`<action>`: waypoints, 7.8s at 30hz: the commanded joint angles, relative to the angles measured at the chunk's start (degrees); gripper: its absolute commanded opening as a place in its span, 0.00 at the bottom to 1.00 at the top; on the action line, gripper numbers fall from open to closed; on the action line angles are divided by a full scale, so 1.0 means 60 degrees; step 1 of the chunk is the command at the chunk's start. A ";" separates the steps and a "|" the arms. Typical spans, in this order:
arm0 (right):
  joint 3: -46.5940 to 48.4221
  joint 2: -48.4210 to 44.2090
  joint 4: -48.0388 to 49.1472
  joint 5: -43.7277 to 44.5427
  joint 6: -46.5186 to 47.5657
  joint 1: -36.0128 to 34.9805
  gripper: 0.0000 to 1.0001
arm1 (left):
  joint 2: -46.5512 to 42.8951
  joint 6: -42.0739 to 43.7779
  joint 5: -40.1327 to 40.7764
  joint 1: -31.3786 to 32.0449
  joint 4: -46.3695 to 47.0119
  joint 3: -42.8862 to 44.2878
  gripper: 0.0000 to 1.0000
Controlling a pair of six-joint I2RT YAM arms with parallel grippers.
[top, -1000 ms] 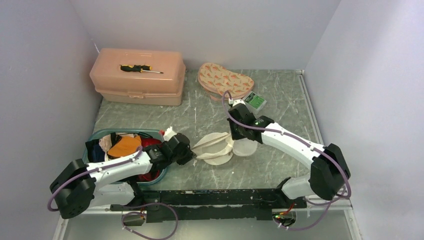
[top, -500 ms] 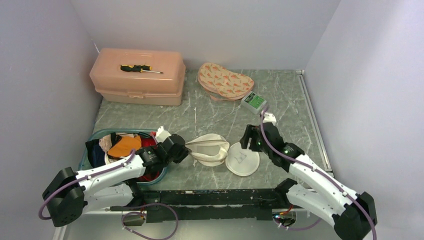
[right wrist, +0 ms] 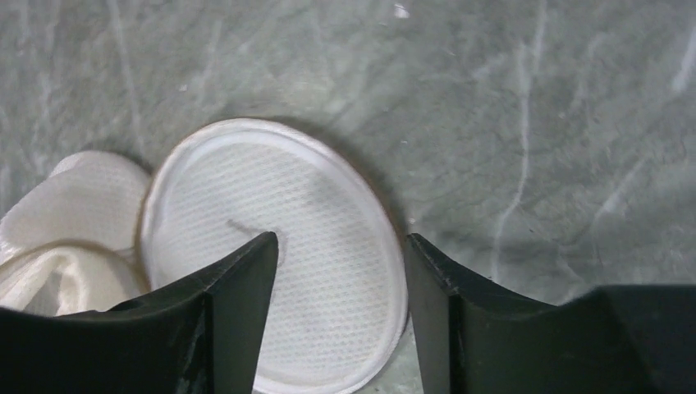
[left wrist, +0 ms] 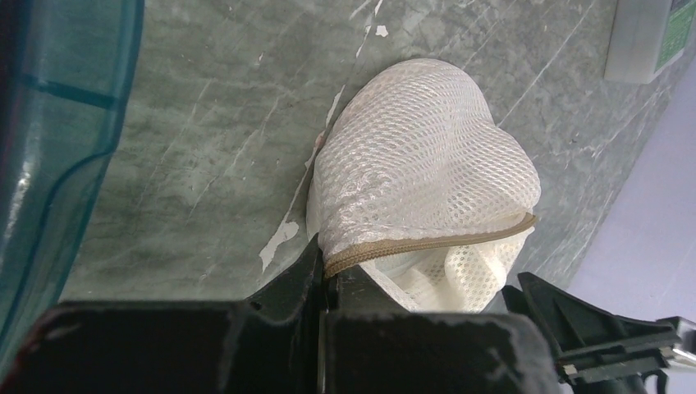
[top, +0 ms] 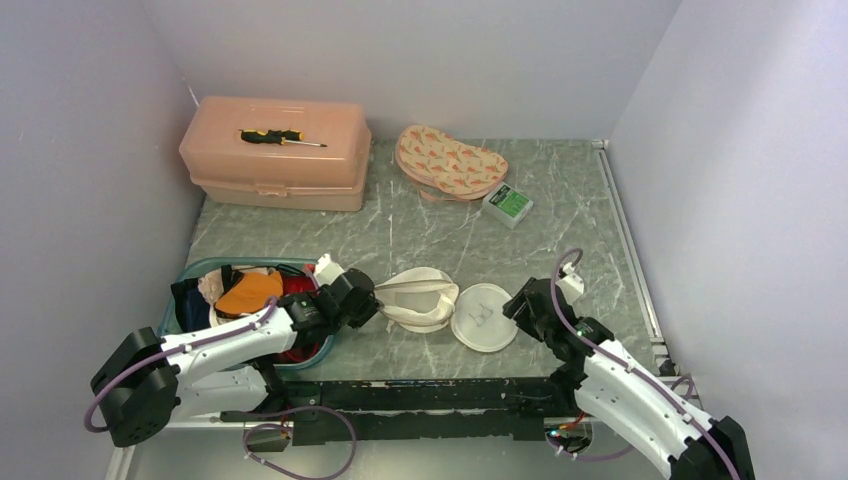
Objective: Unzip the laundry bag and remove the bra
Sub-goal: Pick up the laundry bag at the center of the board, then place the laundry bag at the center of the board, then close the laundry bag at the center of the board.
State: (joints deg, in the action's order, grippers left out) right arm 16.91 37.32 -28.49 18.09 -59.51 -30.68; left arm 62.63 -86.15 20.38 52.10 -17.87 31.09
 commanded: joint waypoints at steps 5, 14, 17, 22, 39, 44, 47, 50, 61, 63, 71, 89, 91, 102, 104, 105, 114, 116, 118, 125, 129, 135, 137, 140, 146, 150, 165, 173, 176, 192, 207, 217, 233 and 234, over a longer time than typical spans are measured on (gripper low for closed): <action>-0.0590 0.1565 0.0638 0.0148 -0.1526 0.0039 0.47 | -0.0009 0.0274 0.0079 0.0049 0.0133 0.0165 0.03; -0.0047 0.2777 0.0637 -0.0215 -0.0796 0.0029 0.00 | -0.0221 0.0660 0.0078 0.0058 0.0019 0.0331 0.03; 0.0266 0.2621 0.0345 -0.0176 -0.0548 0.0029 0.00 | -0.0346 0.0725 0.0064 0.0060 0.0086 0.0291 0.03; 0.1526 0.1413 -0.0584 0.0128 0.0483 0.0024 0.00 | -0.0363 0.0925 0.0211 0.0059 -0.0045 0.0421 0.03; 0.7543 0.0920 -0.2015 -0.1007 0.5431 0.0030 0.00 | 0.1727 0.5828 0.0775 0.0062 -0.1842 0.5291 0.14; 0.8559 0.0812 -0.1049 -0.2737 0.5623 0.0030 0.00 | 0.2660 0.6483 0.0391 0.0023 -0.2445 0.6461 0.54; 0.8373 0.0976 -0.1263 -0.2727 0.5709 0.0028 0.00 | 0.2983 0.6237 -0.0066 -0.0054 -0.2246 0.5946 0.54; 0.7624 0.0776 -0.1281 -0.2632 0.5757 0.0030 0.00 | 0.3064 0.5947 -0.0233 -0.0149 -0.2154 0.5244 0.57; 0.6431 0.0288 -0.1506 -0.1770 0.5591 0.0028 0.00 | 0.2653 0.7269 -0.3574 -0.0657 0.2397 0.2956 0.87; 0.6349 0.0256 -0.1493 -0.1791 0.5523 0.0031 0.00 | 0.2999 0.7484 -0.4189 -0.0569 0.3274 0.2931 0.89; 0.6367 0.0291 -0.1537 -0.1776 0.5530 0.0026 0.00 | 0.4358 0.8881 -0.3901 0.0169 0.3996 0.3578 0.86; 0.6528 0.0132 -0.1625 -0.1846 0.5439 0.0030 0.00 | 0.6108 0.9140 -0.2505 0.0444 0.2288 0.4865 0.24; 0.6500 0.0096 -0.1580 -0.1892 0.5424 0.0029 0.00 | 0.6177 0.9176 -0.2528 0.0443 0.2285 0.4955 0.08; 0.8240 0.0687 -0.2325 -0.0407 0.5992 0.0028 0.00 | 0.4037 0.9302 -0.2300 0.0437 -0.1411 0.7893 0.03; 0.8748 0.0832 -0.2250 -0.0190 0.6205 0.0029 0.00 | 0.3797 0.9504 -0.2280 0.0431 -0.2402 0.9134 0.03; 0.8823 0.0860 -0.2183 -0.0113 0.6273 0.0030 0.00 | 0.3680 0.9566 -0.2367 0.0436 -0.2618 0.9504 0.03; 0.6881 0.1083 -0.1614 -0.0520 0.5527 0.0018 0.00 | 0.4249 0.8533 -0.3308 -0.0035 -0.1915 0.7618 0.03; 0.7228 0.1249 -0.1568 -0.0512 0.5579 0.0030 0.00 | 0.4168 0.8600 -0.3415 -0.0187 -0.1787 0.7793 0.03; 0.9160 0.1739 -0.1841 -0.0208 0.6022 0.0022 0.00 | 0.3938 0.9264 -0.2893 -0.0237 -0.2350 0.9433 0.03; 0.8761 0.1587 -0.1637 -0.0231 0.6026 0.0017 0.00 | 0.3104 0.8907 -0.2304 -0.0347 -0.1638 0.7627 0.03; 0.7436 0.1539 -0.1370 -0.0596 0.5686 0.0030 0.00 | 0.3767 0.7961 -0.3561 -0.0864 -0.1372 0.6052 0.03; 0.9579 0.1650 -0.1284 -0.0194 0.6559 0.0022 0.00 | 0.2982 0.8835 -0.3259 -0.0992 -0.1343 0.7958 0.03; 1.0487 0.1734 -0.1286 -0.0158 0.6790 0.0030 0.00 | 0.2569 0.9138 -0.2941 -0.0979 -0.1110 0.8651 0.03; 1.0698 0.1770 -0.1318 -0.0169 0.6863 0.0030 0.00 | 0.2281 0.9230 -0.2694 -0.0979 -0.0803 0.8211 0.03; 0.7115 0.1281 -0.0858 -0.0340 0.5814 0.0044 0.00 | 0.3631 0.7549 -0.3428 -0.1141 -0.0570 0.5170 0.03; 0.7121 0.1308 -0.0824 -0.0458 0.5801 0.0043 0.00 | 0.4141 0.7539 -0.4246 -0.1299 -0.0724 0.5656 0.03; 0.6739 0.1038 -0.0483 -0.0086 0.5676 0.0041 0.00 | 0.3175 0.5973 -0.4006 -0.1251 0.1665 0.3597 0.03; 0.7398 0.1109 -0.1592 0.0946 0.5929 0.0037 0.00 | 0.3410 0.5836 -0.3987 -0.1096 0.2718 0.3321 0.03; 0.8459 0.1188 -0.1994 0.1347 0.6320 0.0030 0.00 | 0.3043 0.5968 -0.3909 -0.1095 0.2889 0.3636 0.03; 0.7885 0.1999 -0.1818 0.1150 0.6108 0.0026 0.00 | 0.3739 0.6005 -0.4118 -0.1080 0.2512 0.4035 0.03; 0.7905 0.2365 -0.1910 0.0679 0.6038 0.0029 0.00 | 0.3007 0.6944 -0.3658 -0.1088 0.0827 0.4856 0.67; 0.8447 0.3633 -0.1960 0.1505 0.5968 -0.1222 0.00 | 0.2297 0.6980 -0.3115 -0.1138 0.0805 0.4368 0.67; 0.9193 0.6994 -0.1318 0.2433 0.5778 -0.3142 0.00 | -0.0095 0.4745 -0.1630 -0.1331 -0.0383 0.1984 0.61; 0.9187 0.7097 -0.1245 0.2380 0.5775 -0.3139 0.00 | -0.0353 0.4543 -0.1605 -0.1337 -0.0352 0.1637 0.60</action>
State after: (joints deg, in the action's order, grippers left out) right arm 69.19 78.67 -39.90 31.29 -24.03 -48.88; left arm 65.69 -52.14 7.75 44.27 -18.57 45.34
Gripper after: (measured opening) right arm 0.008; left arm 0.613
